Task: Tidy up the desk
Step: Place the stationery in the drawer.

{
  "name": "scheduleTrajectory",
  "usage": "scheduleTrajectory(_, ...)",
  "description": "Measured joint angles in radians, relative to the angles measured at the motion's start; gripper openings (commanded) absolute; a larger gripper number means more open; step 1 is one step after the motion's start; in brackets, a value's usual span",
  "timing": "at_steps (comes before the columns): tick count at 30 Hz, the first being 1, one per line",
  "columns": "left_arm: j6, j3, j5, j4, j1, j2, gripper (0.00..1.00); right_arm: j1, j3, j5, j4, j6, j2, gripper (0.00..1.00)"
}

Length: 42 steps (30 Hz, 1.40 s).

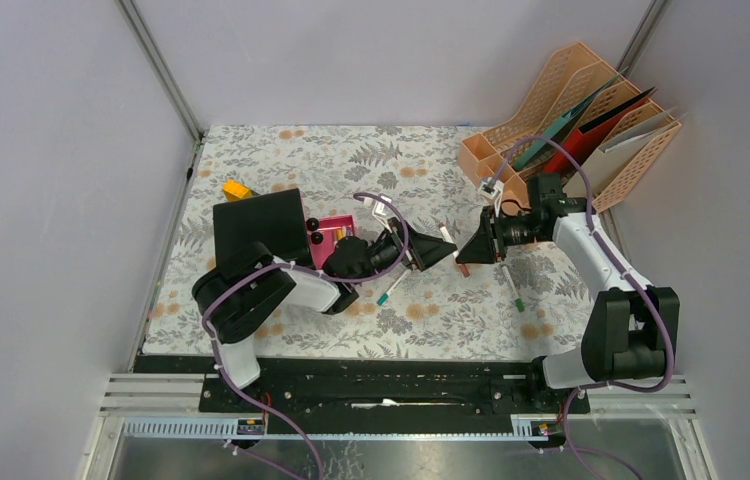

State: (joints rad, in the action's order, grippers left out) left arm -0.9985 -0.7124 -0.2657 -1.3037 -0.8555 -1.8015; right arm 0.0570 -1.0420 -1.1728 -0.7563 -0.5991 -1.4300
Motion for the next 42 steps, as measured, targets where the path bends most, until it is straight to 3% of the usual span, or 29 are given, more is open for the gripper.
scheduleTrajectory(9, 0.007, -0.017, 0.024, -0.007, -0.005, -0.020, 0.48, 0.034, -0.001, 0.002, -0.011, -0.010, -0.010, 0.00)
scheduleTrajectory(14, 0.003, -0.021, 0.026, -0.016, -0.006, -0.022, 0.35, 0.041, -0.002, 0.003, -0.014, -0.010, -0.012, 0.00)
scheduleTrajectory(17, 0.006, -0.021, 0.026, -0.023, -0.007, -0.025, 0.13, 0.048, -0.002, 0.003, -0.016, -0.010, -0.014, 0.00)
scheduleTrajectory(20, 0.003, -0.021, 0.026, -0.025, -0.006, -0.034, 0.00, 0.054, -0.002, 0.007, -0.021, -0.010, -0.015, 0.00)
scheduleTrajectory(22, 0.005, -0.021, 0.026, -0.025, -0.007, -0.034, 0.00, 0.055, -0.002, 0.011, -0.020, -0.011, -0.019, 0.07)
scheduleTrajectory(25, 0.007, -0.021, 0.026, -0.023, -0.007, -0.034, 0.00, 0.055, -0.002, 0.012, -0.020, -0.013, -0.021, 0.32)
scheduleTrajectory(29, 0.014, -0.019, 0.026, -0.023, -0.007, -0.033, 0.00, 0.057, -0.002, 0.015, -0.021, -0.014, -0.022, 0.51)
scheduleTrajectory(33, 0.053, -0.004, 0.036, 0.011, -0.007, -0.010, 0.00, 0.060, -0.002, 0.032, -0.021, -0.022, -0.022, 0.59)
scheduleTrajectory(42, 0.237, 0.054, 0.146, 0.255, -0.007, 0.193, 0.00, 0.061, -0.002, 0.085, -0.021, -0.028, -0.022, 0.63)
